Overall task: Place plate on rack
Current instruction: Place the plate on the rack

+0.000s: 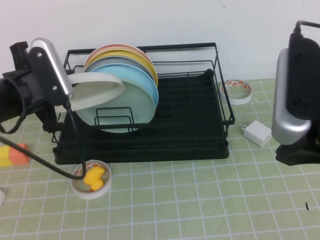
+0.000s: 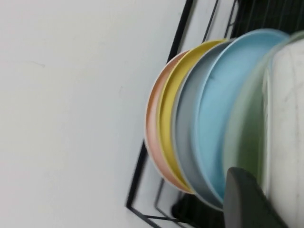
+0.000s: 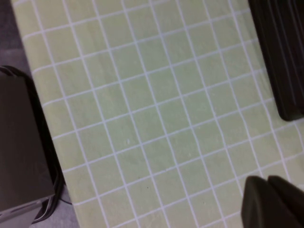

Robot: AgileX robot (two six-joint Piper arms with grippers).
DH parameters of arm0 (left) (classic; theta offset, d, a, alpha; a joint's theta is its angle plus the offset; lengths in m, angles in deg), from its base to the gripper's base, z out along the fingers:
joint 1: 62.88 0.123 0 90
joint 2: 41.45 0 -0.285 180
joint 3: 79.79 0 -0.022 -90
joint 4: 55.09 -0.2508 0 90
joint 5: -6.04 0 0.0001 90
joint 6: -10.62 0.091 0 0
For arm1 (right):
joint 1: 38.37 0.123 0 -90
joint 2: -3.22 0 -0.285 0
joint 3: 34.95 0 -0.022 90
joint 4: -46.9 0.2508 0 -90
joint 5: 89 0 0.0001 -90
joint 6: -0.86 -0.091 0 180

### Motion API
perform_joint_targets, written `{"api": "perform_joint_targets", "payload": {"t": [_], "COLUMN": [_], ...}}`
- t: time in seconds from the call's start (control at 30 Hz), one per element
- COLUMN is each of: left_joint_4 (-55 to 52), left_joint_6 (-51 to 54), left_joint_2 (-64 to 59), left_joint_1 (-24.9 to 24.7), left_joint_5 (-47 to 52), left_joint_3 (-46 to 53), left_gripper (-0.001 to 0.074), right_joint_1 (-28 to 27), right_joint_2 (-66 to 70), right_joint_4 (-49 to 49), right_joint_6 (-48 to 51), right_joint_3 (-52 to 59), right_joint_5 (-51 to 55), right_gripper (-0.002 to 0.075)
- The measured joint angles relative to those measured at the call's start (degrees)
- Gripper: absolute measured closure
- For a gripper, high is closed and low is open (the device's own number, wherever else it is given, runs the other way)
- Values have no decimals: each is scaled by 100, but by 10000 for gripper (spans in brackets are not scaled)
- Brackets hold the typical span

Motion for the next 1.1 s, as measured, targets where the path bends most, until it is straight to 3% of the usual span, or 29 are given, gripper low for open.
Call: {"api": "perform_joint_targets", "payload": {"t": [0.23,0.7,1.1], "left_joint_4": [342,352,389], "left_joint_6": [862,824,570], "left_joint_2": [-487,-725,-1171], "left_joint_1": [0,0,0], "left_joint_5": [295,1036,1063], "left_joint_3": [-280,-312,-376], "left_gripper": [626,626,626], "right_joint_1": [0,0,0], "right_joint_2": [-7,-7,-7], "right_joint_4": [-84,-225,-296], "right_joint_6": [-172,-273,-449], "right_joint_3": [0,0,0], "right_joint_5": [0,0,0], "right_gripper": [726,726,726]}}
